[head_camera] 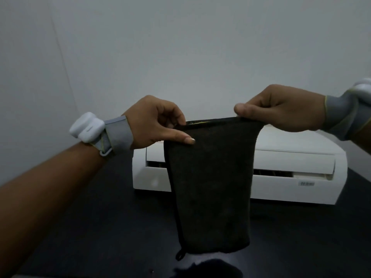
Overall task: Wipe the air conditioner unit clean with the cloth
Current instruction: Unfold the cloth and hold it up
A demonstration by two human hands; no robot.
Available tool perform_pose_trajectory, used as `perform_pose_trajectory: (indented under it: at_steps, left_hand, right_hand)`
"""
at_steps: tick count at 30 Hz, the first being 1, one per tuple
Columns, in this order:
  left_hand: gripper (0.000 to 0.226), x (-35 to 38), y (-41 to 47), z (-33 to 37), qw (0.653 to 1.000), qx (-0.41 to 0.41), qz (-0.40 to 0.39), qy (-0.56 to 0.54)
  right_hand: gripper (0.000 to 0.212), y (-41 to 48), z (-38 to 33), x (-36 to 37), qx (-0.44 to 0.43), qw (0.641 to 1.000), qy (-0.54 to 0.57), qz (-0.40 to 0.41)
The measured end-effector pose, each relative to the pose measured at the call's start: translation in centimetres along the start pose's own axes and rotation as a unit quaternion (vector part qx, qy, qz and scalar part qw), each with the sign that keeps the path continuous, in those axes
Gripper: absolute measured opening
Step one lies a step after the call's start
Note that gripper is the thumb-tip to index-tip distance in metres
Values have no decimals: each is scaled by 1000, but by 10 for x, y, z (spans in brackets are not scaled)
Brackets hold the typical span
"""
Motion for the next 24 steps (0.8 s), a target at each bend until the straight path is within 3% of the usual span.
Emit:
perform_pose_trajectory:
  at_steps: [3,6,11,14,15,17,20,24]
  left_hand:
    - [38,0,-1,-5,1000,-7,-9,-20]
    - [34,2,2,-12,1000,-3,-9,-28]
    - [34,9,13,-21,999,13,29,9]
    - [32,8,11,-25,997,25,52,50]
    - [33,7,7,-25,997,23,49,55]
    - [35,6,-8,-25,999,7,23,41]
    - [26,9,-46,-25,999,-4,-26,25]
    - [17,24,-110,-31,985,-50,-167,3]
  right_hand:
    - [66,1,8,-2,6,998,54,-14]
    - [48,5,13,-2,32,997,69,1]
    - [42,14,25,3,21,994,-79,78]
    - [35,9,26,9,1,988,-91,122]
    - [42,5,24,11,-2,988,-92,124]
    - [53,-7,20,19,-22,986,-119,111]
    - [39,-38,16,44,-54,987,-118,92]
    - [21,-92,21,100,-21,998,-27,-57]
Point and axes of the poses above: each hand's wrist, its own y-axis towards the middle knuckle, its own x-axis out of the palm, z = x × y, the point moved 1 cm from there along y, towards the middle knuckle, and after that the axes turned 13 degrees about z, right-handed, at the moved point
